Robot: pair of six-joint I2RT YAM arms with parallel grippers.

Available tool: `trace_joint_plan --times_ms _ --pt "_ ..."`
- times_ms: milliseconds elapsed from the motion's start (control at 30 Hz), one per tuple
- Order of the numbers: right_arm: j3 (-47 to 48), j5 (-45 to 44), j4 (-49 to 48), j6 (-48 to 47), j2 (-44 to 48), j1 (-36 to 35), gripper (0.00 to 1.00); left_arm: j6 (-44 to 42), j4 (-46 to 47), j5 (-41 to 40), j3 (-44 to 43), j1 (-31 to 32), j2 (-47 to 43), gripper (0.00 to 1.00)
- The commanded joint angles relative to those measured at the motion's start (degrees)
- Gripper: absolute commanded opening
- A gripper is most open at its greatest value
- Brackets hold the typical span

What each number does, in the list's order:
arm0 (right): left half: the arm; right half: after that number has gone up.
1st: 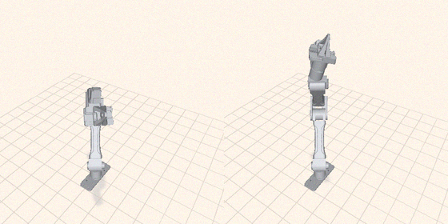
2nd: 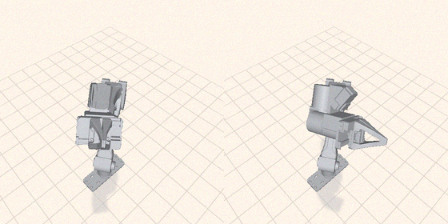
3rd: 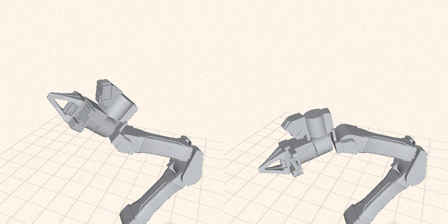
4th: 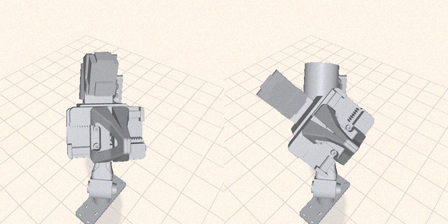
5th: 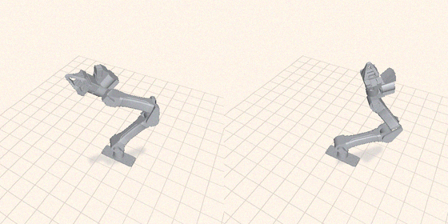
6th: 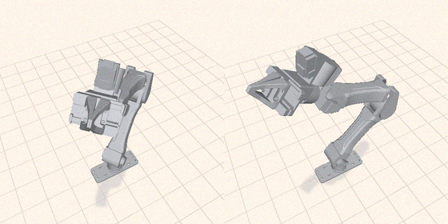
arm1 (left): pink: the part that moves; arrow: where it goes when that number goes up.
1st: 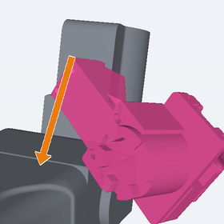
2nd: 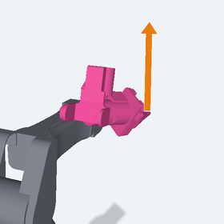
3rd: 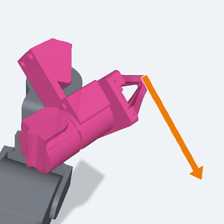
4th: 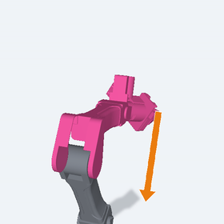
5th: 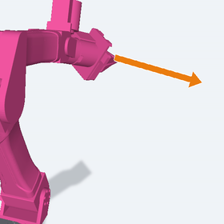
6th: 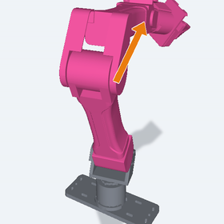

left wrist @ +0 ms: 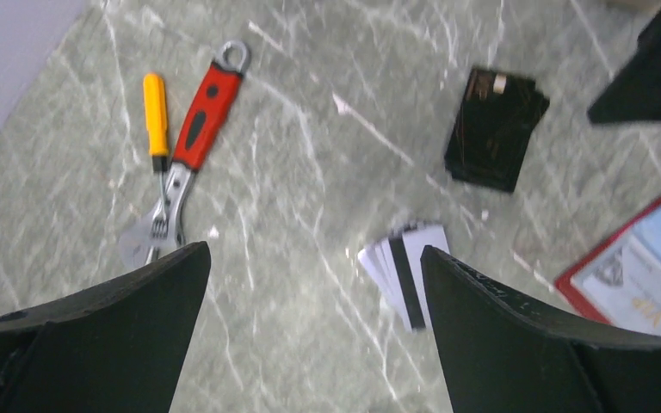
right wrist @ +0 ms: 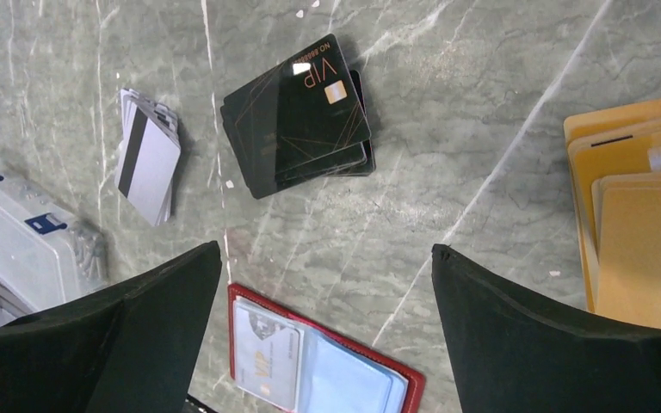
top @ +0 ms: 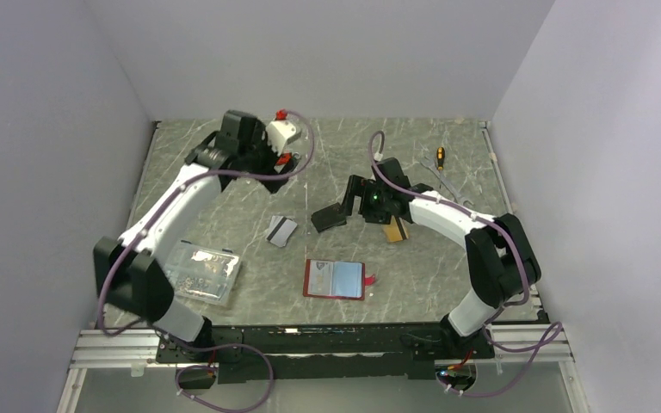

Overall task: Put the credit cards into the card holder
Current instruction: Pick up the credit card from the center of the board.

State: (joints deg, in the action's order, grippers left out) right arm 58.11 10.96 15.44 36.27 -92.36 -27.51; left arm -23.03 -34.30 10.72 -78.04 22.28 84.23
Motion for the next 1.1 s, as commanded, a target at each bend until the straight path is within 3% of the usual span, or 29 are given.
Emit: trace_joint_plan --times_ms 0,133,367,600,700,833,1067 --pt "0.66 -0.19 -5.29 2.16 -2.08 0.27 0.89 4.56 -3.34 9.16 -8.82 -0.58 12.28 0.99" --pt "1.86 0.70 -6.12 4.11 -4.99 0.29 0.68 7.12 -1.85 14.28 -11.71 0.04 20.57 0.99" --pt "2.56 2.52 -8.12 6.11 -8.50 0.81 0.46 7.15 -0.80 18.48 -15.78 2.19 30.86 0.99" --pt "0.29 4.98 -12.38 8.41 -9.87 2.02 0.45 7.23 -0.38 20.67 -18.52 3.69 35.97 0.98" --pt "-1.62 7.01 -15.05 9.34 -9.96 3.02 0.55 5.96 -1.53 18.31 -20.33 4.87 37.67 0.87" --pt "-2.56 8.28 -17.71 10.35 -10.62 4.38 0.56 3.74 -3.71 15.41 -21.91 6.42 39.51 0.80" --pt "-3.52 9.33 -19.79 10.60 -11.86 6.28 0.59 1.55 -6.58 14.03 -24.10 7.46 42.77 0.89"
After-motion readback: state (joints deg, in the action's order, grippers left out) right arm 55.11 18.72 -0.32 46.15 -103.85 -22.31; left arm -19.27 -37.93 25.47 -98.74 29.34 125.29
